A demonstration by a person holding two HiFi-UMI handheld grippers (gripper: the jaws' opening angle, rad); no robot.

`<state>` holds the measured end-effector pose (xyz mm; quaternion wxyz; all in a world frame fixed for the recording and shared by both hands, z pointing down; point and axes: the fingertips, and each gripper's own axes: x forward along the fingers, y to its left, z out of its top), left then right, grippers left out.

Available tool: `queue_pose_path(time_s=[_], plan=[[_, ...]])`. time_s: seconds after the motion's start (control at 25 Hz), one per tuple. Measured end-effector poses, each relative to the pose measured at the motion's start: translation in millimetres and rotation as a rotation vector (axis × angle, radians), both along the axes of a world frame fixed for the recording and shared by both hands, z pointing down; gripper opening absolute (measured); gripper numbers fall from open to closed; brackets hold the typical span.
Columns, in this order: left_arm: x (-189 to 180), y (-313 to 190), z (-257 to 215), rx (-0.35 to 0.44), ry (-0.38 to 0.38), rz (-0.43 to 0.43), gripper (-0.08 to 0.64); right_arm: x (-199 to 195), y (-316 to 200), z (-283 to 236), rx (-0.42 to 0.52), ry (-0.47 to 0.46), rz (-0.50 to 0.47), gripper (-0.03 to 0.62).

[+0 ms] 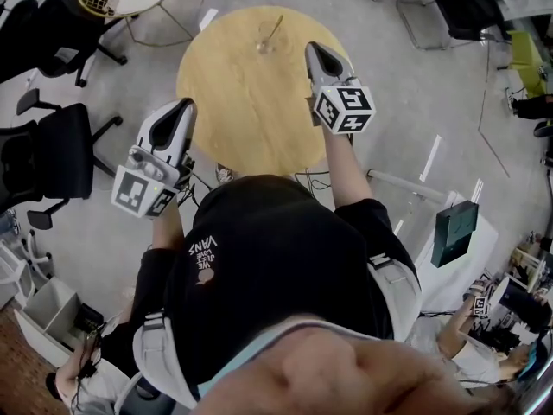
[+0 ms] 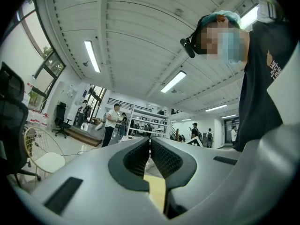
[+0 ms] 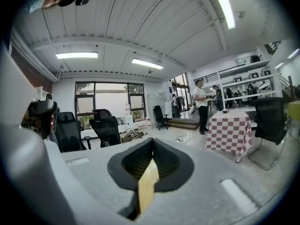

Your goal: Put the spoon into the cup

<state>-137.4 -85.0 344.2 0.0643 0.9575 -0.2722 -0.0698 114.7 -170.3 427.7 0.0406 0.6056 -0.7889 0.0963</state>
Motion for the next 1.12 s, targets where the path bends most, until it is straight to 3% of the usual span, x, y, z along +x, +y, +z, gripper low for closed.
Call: queue_pose_path(time_s=[0.8,1.12], plan=[[13,0,9,-0.014,-0.023,0.212,0.005,0,75,-12,0.042,-0.025,0.151,-0.003],[19,-4,16,-0.028,-0.017,0.248,0.005,-3,100,-6,0.029,-0.021,0.198,-0.003]])
